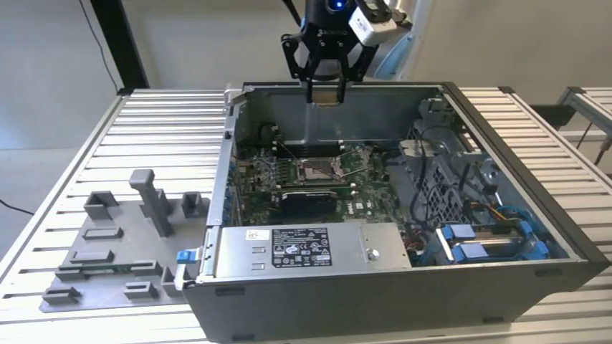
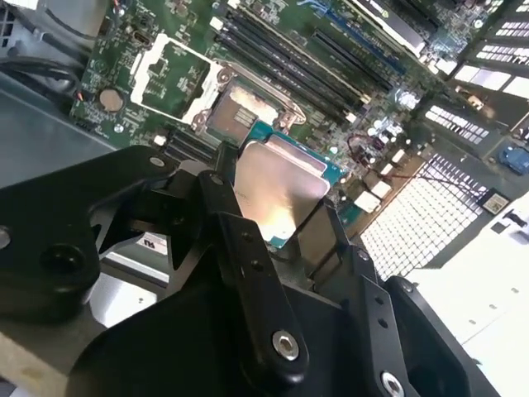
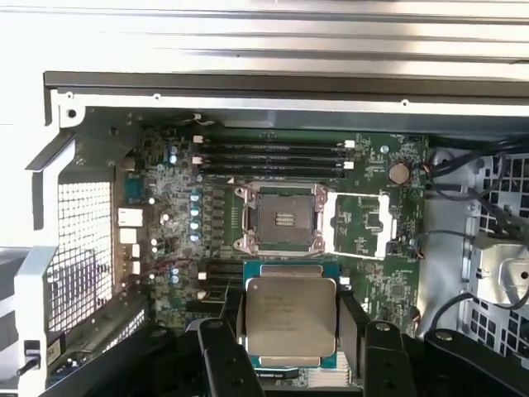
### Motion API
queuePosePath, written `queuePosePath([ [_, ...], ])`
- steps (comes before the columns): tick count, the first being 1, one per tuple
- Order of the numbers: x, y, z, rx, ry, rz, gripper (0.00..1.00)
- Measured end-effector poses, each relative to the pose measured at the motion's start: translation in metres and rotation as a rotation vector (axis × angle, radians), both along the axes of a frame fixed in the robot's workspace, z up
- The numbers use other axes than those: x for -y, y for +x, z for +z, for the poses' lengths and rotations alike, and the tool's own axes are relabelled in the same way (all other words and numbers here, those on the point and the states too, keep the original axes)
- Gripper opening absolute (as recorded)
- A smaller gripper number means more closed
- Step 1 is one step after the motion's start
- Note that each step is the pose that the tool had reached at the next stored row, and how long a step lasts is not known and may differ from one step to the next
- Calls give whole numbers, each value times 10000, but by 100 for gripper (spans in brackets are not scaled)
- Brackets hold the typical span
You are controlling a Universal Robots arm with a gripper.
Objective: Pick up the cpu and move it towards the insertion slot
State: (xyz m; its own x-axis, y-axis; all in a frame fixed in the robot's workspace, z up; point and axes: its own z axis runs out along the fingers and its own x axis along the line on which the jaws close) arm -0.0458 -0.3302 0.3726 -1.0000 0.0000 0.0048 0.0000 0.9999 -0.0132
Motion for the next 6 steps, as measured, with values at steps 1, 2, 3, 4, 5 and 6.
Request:
queuePosePath([
  [1,-5,0,0,0,0,-13,0],
  [2,-7,1,1,-1,-1,-14,0],
  [3,-10,1,0,0,1,-16,0],
  [4,-14,1,0,0,1,-16,0],
  [5,-14,1,0,0,1,-15,0],
  [6,-14,1,0,0,1,-15,0],
])
